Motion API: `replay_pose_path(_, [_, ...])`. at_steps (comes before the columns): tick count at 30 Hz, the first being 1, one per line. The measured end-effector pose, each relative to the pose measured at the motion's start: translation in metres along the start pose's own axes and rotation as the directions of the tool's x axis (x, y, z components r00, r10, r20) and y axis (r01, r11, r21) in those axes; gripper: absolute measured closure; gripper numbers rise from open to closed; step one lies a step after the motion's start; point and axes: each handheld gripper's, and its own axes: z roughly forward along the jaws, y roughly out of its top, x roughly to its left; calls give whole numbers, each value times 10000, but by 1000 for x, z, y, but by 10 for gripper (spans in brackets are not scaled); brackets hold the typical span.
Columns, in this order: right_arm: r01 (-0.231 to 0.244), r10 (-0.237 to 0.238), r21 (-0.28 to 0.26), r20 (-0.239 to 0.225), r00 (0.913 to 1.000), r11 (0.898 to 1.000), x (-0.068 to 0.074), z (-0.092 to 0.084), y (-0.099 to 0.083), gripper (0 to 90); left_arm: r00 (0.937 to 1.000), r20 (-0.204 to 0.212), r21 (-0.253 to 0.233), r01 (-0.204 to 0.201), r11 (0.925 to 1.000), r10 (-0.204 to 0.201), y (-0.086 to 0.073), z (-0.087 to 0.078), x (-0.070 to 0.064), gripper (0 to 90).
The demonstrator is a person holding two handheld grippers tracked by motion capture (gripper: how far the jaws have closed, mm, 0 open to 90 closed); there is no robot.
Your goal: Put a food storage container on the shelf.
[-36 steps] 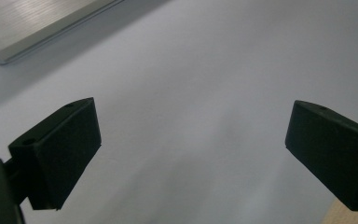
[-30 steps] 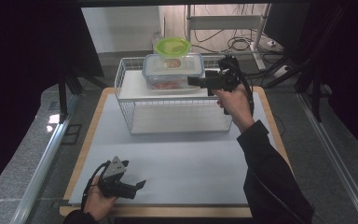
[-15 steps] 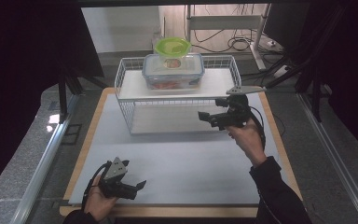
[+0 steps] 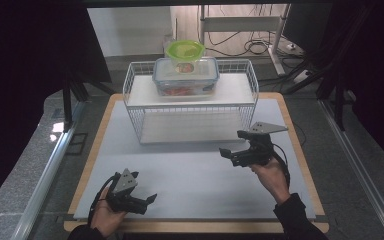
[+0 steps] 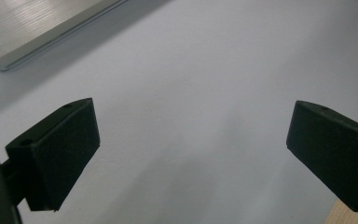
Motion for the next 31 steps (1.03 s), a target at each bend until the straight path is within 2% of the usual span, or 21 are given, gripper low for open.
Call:
replay_pose_path(7, [-38, 35, 366, 69, 10000, 9993, 6, 2, -34, 38, 10000, -59, 7, -54, 10000, 54, -1, 0, 0, 25])
replay_pose_path(15, [254, -285, 1126, 252, 9993, 9933, 15, 7, -65, 38, 9997, -153, -6, -208, 9998, 207, -1, 1, -1, 24])
replay_pose_path(18, [366, -417, 1454, 316, 9986, 9887, 17, 7, -75, 38, 9995, -201, 9, -260, 9997, 260, -1, 1, -1, 22])
replay_pose_path(22, [257, -327, 1902, 338, 9989, 9814, 18, 8, -88, 38, 9994, -208, 23, -272, 9996, 273, -2, 2, -1, 22])
replay_pose_path(27, [298, -451, 2693, 508, 9977, 9626, 19, 12, -102, 38, 9993, -241, 57, -297, 9995, 298, -2, 2, -1, 22])
replay_pose_path(29, [320, -517, 2835, 621, 9967, 9584, 18, 12, -104, 38, 9992, -252, 67, -320, 9995, 321, -2, 2, -1, 22])
replay_pose_path(31, [255, -460, 2805, 669, 9967, 9595, 17, 12, -103, 38, 9991, -253, 59, -326, 9995, 328, -1, 2, -1, 22])
